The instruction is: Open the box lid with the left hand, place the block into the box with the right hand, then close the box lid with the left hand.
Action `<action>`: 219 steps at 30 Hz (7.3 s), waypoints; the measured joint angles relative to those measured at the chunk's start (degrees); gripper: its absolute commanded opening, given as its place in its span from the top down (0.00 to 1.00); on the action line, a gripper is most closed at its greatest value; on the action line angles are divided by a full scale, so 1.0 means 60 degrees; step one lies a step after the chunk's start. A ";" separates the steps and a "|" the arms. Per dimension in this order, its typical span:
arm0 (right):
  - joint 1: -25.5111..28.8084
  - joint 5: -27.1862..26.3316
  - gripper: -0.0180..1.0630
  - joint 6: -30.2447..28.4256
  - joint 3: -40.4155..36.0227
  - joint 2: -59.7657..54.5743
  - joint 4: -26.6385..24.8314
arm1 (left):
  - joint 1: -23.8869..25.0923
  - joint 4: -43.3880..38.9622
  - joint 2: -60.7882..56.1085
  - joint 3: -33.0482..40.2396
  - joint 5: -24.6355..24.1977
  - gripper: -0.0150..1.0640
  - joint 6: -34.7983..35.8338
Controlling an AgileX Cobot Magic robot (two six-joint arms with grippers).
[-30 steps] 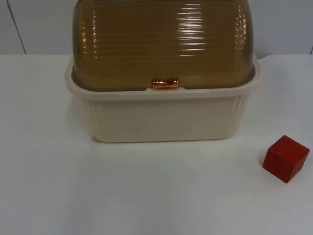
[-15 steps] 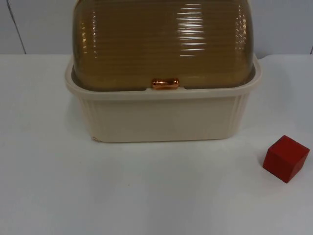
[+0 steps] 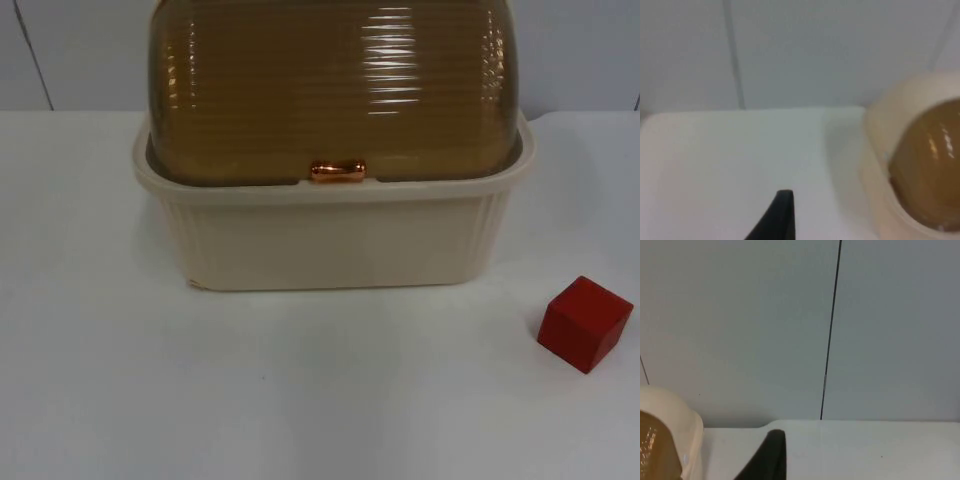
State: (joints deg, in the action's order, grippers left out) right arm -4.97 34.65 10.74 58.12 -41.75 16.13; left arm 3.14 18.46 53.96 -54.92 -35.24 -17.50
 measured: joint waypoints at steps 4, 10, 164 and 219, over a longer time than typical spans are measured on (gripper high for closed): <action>0.0000 0.0004 0.01 0.0005 0.0000 0.0000 0.0000 | -0.0668 0.0570 0.0769 -0.0036 0.0000 0.01 -0.1110; 0.0000 0.0023 0.01 0.0005 0.0000 0.0000 0.0000 | -0.3136 -0.0403 0.2558 -0.0886 0.0051 0.01 -0.1718; 0.0000 0.0131 0.01 0.0027 0.0000 0.0000 0.0228 | -0.8305 -1.9404 0.8910 -0.0197 0.2196 0.99 0.9878; 0.0000 0.0131 0.01 0.0006 0.0000 0.0000 0.0228 | -0.6983 -1.9888 0.8916 -0.2838 0.1123 0.99 1.0353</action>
State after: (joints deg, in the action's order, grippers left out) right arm -4.97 35.44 10.78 58.12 -41.75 17.50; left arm -38.76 -100.87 107.46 -71.95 -28.51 44.62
